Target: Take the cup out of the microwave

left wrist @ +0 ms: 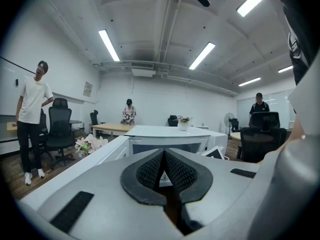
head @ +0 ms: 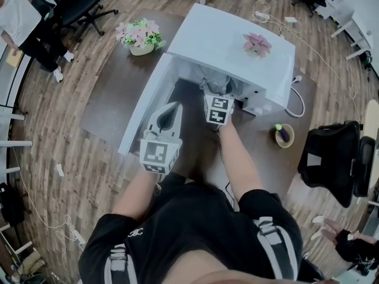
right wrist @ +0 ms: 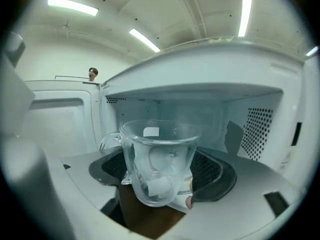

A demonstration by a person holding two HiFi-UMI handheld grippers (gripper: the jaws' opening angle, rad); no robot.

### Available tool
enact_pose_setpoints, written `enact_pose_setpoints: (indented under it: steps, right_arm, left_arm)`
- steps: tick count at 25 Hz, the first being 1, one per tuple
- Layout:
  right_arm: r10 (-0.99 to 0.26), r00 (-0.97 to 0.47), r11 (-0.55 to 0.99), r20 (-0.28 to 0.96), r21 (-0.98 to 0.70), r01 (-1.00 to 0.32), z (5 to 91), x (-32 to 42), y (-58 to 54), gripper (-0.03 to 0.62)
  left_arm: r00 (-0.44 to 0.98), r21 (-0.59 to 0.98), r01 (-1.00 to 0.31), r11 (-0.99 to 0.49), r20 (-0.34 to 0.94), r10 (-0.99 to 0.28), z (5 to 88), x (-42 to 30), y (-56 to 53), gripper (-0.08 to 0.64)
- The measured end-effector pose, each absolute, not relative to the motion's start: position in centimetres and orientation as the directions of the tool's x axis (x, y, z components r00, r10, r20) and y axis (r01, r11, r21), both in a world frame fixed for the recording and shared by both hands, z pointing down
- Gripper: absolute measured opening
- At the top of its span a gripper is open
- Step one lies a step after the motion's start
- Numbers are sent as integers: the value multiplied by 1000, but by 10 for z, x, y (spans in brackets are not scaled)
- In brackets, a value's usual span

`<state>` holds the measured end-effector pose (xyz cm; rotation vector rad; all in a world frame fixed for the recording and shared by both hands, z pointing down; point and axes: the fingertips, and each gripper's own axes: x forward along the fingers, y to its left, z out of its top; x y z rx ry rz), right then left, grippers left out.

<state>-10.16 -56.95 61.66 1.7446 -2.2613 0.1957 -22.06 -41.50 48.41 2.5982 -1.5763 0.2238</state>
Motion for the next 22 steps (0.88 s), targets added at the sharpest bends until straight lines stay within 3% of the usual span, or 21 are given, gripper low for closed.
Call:
enact_pose_setpoints:
  steps: [15,22]
  right_arm:
    - [-968,-241,246,76,78,-966,485,-78,-455,379]
    - [-986,-168,169,18,80,-982,425,-58,-422,379]
  left_arm:
    - [505,29,-863,-504,70,-860,447,-204,-401,2]
    - [566,-2,-824,-566,-3,-824,422,-185,-396,2]
